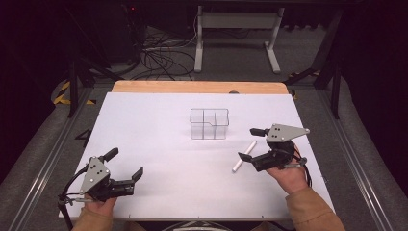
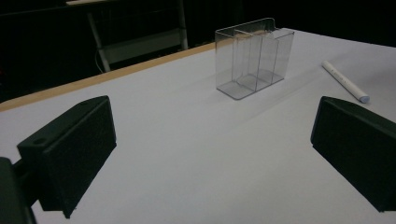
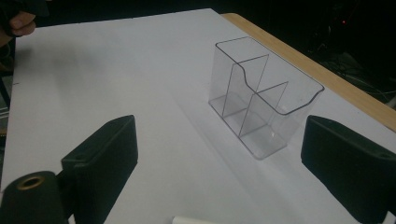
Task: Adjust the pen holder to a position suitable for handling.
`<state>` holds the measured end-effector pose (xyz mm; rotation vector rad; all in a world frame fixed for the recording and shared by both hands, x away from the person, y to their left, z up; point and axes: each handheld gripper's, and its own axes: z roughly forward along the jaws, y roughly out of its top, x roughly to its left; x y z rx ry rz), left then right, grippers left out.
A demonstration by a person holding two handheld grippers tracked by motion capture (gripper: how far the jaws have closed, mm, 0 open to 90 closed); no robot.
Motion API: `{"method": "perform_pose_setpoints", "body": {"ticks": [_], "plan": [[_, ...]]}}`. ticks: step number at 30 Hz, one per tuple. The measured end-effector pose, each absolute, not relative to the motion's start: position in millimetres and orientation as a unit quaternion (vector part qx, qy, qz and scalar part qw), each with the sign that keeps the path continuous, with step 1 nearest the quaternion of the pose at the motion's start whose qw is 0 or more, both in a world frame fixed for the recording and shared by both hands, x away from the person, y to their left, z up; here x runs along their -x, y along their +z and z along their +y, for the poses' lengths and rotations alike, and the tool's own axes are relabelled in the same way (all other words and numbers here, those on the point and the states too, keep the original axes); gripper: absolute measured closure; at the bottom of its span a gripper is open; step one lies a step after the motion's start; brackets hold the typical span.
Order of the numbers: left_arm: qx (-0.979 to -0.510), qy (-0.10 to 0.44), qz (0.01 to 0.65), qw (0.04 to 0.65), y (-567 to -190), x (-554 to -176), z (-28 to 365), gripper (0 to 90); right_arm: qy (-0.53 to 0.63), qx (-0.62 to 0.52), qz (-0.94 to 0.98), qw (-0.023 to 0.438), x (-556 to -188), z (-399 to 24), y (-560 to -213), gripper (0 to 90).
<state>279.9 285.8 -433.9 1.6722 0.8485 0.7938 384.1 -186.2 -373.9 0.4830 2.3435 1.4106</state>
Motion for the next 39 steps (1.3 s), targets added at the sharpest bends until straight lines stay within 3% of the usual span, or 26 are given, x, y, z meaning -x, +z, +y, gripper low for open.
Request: {"method": "perform_pose_setpoints", "body": {"ticks": [24, 32, 39], "plan": [[-0.700, 0.331, 0.355, 0.524, -434.3, -281.0, 286.1, 0.9, 0.486, -0.144, 0.840, 0.193, -407.9, -163.8, -350.8, 13.1], [-0.701, 0.332, 0.354, 0.523, -434.1, -280.7, 285.6, 0.9, 0.458, -0.128, 0.862, 0.171, -416.7, -151.7, -346.8, 25.3], [-0.701, 0.330, 0.355, 0.524, -434.3, -281.1, 286.3, 1.0, 0.435, -0.120, 0.875, 0.176, -427.4, -143.0, -341.5, 28.5]]}}
